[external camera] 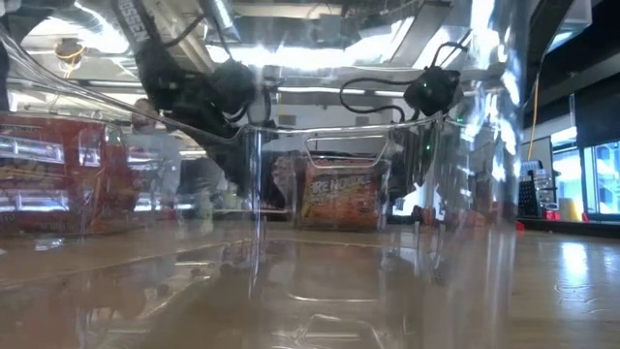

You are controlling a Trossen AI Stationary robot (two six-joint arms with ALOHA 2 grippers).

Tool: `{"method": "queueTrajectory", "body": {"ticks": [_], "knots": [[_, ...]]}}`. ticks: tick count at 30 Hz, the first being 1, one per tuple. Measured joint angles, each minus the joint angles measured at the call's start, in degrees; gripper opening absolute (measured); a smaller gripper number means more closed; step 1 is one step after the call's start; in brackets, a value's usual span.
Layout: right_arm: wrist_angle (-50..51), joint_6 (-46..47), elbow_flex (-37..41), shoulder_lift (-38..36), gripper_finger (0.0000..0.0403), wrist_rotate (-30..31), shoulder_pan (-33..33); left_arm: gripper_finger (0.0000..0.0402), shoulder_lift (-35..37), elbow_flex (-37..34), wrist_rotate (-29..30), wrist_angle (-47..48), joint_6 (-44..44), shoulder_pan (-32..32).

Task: Sort Maruchan noodles
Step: Move the top right transparent bin to the top center of the table, then adjust the bottom transparent bin

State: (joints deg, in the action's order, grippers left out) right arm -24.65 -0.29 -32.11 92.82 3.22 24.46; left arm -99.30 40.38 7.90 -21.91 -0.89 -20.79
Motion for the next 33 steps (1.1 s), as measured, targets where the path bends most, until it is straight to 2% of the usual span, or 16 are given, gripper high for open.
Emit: {"method": "queueTrajectory", "body": {"ticks": [5,11,14,18,22,26,33], "knots": [[-4.90,0.05,-0.70,3.14,0.0001,-1.79,1.99,0.0154,-0.69,0.02,4.18,-1.74,-0.01,-3.21],[-4.95,-1.62,-3.26,4.48,0.0001,0.19,4.54,0.0154,-0.65,0.10,4.57,-2.41,-0.06,-6.59],[0.59,-1.73,-3.81,1.22,0.0001,0.86,4.83,0.0154,0.57,0.13,4.95,0.26,1.10,-6.48],[13.59,-1.19,-4.07,-7.30,0.0001,-0.30,2.37,0.0154,7.05,0.20,4.78,9.28,0.73,-3.69],[25.51,3.90,-3.95,-15.49,0.0001,-2.11,-4.20,0.0154,14.44,0.20,1.22,20.13,-0.86,1.67],[27.14,10.06,-2.95,-19.83,0.0001,-2.22,-14.47,0.0154,19.88,0.20,-3.46,26.89,-1.97,7.88],[25.02,19.20,-2.81,-19.75,0.0001,9.38,-33.78,0.0154,22.57,0.18,-4.87,30.46,-8.46,19.16]]}}
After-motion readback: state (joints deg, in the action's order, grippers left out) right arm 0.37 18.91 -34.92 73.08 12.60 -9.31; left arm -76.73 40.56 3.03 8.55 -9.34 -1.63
